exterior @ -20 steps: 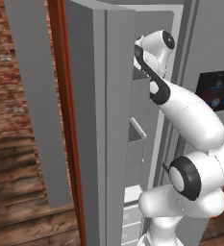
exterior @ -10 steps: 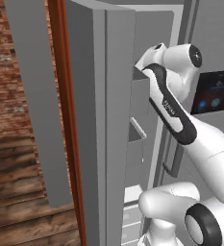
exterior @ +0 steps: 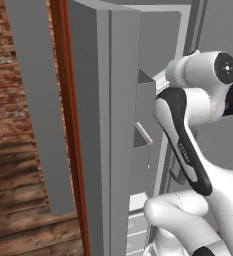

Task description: Take the shrimp and bell pepper from the second highest rack and move them to the highest rack where the kiwi and lemon wedge are located, to maximize freezer space. Close the freezer door after rearranging.

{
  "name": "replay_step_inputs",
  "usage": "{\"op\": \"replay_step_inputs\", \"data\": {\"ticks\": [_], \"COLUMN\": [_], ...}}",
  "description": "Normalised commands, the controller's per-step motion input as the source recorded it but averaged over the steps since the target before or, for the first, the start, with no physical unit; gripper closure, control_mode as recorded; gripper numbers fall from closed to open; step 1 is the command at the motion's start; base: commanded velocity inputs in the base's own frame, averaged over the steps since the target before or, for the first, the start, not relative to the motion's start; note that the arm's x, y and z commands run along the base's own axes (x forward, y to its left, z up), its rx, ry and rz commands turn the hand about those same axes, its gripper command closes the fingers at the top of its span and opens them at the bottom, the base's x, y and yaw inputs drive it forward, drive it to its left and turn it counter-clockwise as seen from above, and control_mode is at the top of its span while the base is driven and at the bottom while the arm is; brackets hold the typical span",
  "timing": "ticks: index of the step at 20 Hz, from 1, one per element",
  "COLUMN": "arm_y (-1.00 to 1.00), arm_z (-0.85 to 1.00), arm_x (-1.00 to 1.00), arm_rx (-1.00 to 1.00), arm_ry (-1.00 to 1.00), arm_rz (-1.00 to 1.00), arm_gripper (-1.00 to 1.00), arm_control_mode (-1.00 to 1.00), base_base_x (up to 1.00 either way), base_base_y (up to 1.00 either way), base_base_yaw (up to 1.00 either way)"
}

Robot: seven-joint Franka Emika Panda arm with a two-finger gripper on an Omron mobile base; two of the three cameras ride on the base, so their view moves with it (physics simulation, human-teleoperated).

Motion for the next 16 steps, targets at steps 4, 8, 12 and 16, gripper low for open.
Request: {"op": "replay_step_inputs", "data": {"ticks": [4, 8, 12, 16], "arm_y": [-0.42, -0.41, -0.29, -0.12], "arm_z": [0.00, 0.00, -0.11, -0.29], "arm_x": [-0.41, -0.21, -0.12, -0.22], "arm_rx": [0.07, 0.07, 0.09, 0.13], "arm_ry": [0.26, 0.22, 0.19, 0.13], "arm_rz": [-0.35, -0.24, -0.12, -0.05], "arm_gripper": [-1.00, -1.00, -1.00, -1.00], "arm_control_mode": [-1.00, -1.00, -1.00, -1.00], "base_base_x": [0.00, 0.00, 0.00, 0.00], "base_base_y": [0.00, 0.00, 0.00, 0.00], "base_base_yaw": [0.00, 0.00, 0.00, 0.00]}}
